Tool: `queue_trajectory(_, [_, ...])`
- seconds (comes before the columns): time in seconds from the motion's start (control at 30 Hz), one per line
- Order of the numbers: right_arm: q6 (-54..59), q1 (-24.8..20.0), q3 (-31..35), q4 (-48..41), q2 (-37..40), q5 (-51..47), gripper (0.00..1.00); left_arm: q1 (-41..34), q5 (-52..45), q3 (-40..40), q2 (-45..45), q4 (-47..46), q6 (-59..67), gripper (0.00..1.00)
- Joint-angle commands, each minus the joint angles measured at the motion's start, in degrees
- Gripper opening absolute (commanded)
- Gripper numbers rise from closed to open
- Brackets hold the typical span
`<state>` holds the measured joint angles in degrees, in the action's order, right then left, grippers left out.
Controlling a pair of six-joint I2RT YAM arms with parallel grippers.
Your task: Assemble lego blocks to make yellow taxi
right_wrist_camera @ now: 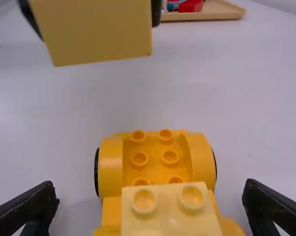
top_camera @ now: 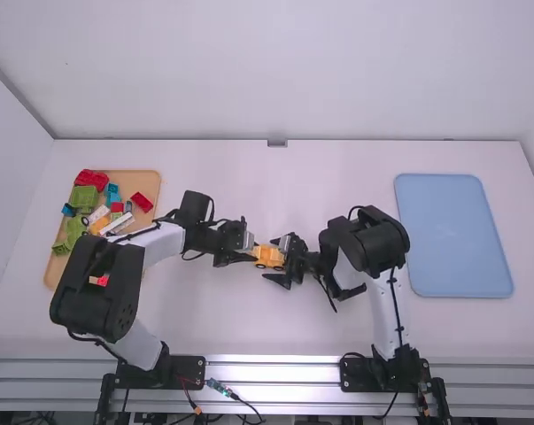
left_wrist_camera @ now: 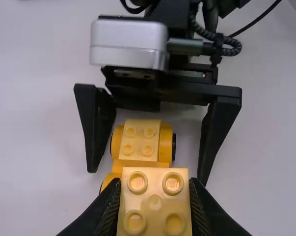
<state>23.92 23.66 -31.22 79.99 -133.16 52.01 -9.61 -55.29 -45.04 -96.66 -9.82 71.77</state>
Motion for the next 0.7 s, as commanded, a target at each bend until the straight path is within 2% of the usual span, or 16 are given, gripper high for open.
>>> queue_trajectory(0.0, [2.1,0.0,-2.8,-6.1,-1.7,-1.4,0.99,0.2,-1.2,-0.3,-0.5,-0.5,-0.2,0.02])
queue_trajectory(0.07, [4.3,0.0,-5.3,-11.2,-1.7,1.7,1.00,0.2,-1.1,-0.3,-0.5,-1.2,0.8,0.02])
queue_trajectory(0.2, [5.1,-0.8,-5.7,-12.3,-1.7,2.3,1.00,0.2,-0.6,-0.3,-0.5,-2.3,1.4,0.02])
queue_trajectory(0.47, [3.2,-1.2,2.8,-0.3,1.2,-2.7,0.99,0.2,-0.6,-0.3,-1.1,-1.4,1.1,0.02])
queue_trajectory(0.53, [3.3,-1.2,3.7,-0.5,2.3,-3.2,0.99,0.2,-0.6,-0.3,-1.3,-1.4,1.0,0.02])
queue_trajectory(0.67, [3.9,-1.2,4.1,-6.1,6.9,-4.4,0.99,0.2,-0.7,-0.3,-2.4,-0.7,1.0,0.02])
